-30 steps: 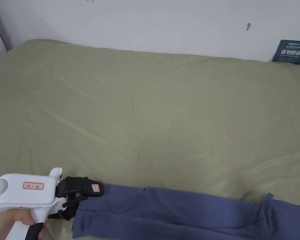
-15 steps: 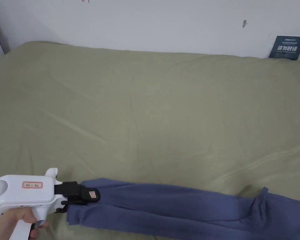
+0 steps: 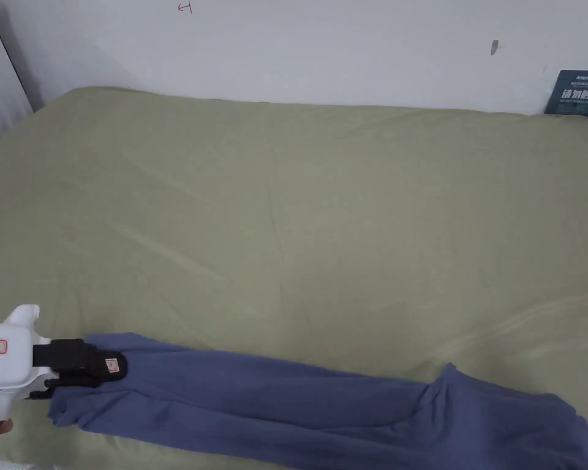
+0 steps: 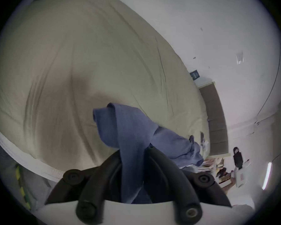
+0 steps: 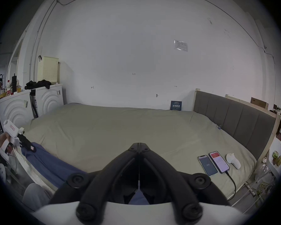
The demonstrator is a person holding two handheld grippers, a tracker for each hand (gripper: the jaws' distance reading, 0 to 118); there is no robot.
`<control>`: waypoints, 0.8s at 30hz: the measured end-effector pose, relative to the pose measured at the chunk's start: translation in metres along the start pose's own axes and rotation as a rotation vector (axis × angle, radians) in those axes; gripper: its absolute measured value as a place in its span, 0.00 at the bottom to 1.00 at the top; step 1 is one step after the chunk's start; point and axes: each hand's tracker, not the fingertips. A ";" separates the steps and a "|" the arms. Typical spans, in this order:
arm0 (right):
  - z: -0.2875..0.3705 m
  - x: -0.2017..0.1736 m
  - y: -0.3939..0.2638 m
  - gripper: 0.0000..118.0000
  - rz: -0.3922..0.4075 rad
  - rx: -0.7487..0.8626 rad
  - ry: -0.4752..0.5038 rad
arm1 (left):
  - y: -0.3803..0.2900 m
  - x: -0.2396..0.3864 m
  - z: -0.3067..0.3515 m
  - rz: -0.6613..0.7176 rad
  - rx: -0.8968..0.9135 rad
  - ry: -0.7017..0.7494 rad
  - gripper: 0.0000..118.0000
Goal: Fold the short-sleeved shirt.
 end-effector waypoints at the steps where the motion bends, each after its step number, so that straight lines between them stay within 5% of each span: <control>1: 0.001 0.001 0.000 0.02 -0.001 0.002 0.000 | -0.001 0.012 0.000 -0.033 -0.004 0.027 0.07; 11: 0.001 0.018 -0.011 0.02 0.014 -0.004 -0.040 | -0.027 0.147 -0.035 -0.344 -0.058 0.325 0.07; 22: 0.003 0.038 -0.027 0.02 -0.028 -0.011 -0.054 | -0.076 0.238 -0.158 -0.554 -0.194 0.406 0.07; 24: 0.003 0.040 -0.029 0.02 -0.032 -0.015 -0.055 | -0.086 0.244 -0.181 -0.546 -0.218 0.391 0.17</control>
